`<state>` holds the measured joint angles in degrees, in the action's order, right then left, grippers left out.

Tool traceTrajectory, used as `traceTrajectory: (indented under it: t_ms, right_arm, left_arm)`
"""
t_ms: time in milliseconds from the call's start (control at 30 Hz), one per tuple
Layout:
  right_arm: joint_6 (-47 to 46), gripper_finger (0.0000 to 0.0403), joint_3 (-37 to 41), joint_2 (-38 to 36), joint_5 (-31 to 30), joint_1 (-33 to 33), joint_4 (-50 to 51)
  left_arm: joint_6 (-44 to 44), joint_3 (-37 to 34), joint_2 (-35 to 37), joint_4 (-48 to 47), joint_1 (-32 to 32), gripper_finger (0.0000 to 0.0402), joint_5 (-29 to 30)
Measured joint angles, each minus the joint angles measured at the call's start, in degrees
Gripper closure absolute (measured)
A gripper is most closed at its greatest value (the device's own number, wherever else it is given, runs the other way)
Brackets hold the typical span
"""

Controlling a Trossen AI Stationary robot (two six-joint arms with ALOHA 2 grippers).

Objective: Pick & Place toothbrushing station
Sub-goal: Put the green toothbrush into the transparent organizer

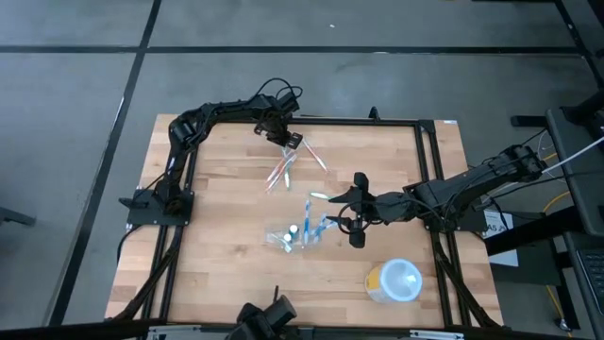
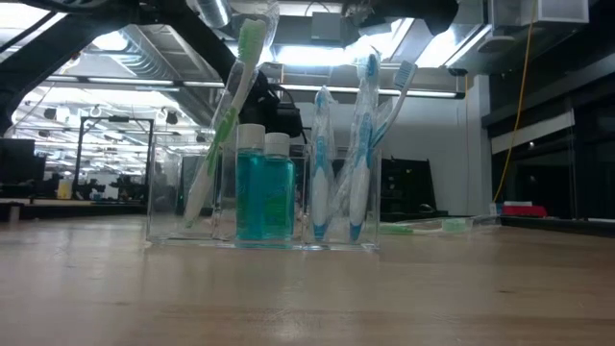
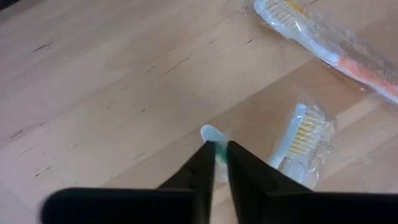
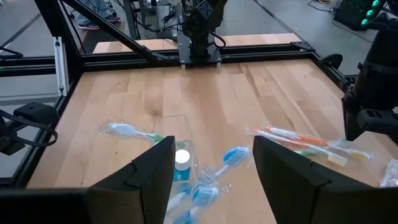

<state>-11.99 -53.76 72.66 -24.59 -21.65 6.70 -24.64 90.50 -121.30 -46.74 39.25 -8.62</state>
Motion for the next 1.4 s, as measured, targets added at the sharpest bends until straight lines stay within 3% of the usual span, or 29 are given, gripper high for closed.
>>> traceTrajectory:
  t_ms: [100,567,833,1200,1400]
  right_arm:
    - [0.0,0.0184,0.0,0.0,0.0,0.0,0.0]
    - [-0.7,0.0184,0.0,0.0,0.0,0.0,0.7]
    - [-1.8,0.0184,0.0,0.0,0.0,0.0,1.6]
    - [-2.4,0.0184,0.0,0.0,0.0,-0.2,1.6]
    - [-2.6,0.0184,0.0,0.0,0.0,-0.4,2.0]
  left_arm:
    - [1.1,0.0,0.0,-0.1,0.0,0.0395,0.0]
    - [4.2,2.2,3.4,0.1,-0.5,0.0400,-0.1]
    - [5.5,2.5,11.4,-3.0,-3.3,0.0400,-0.4]
    - [6.6,2.5,25.4,-1.0,-10.0,0.0400,5.7]
    - [6.3,2.5,33.6,-2.4,-15.0,0.0400,12.5]
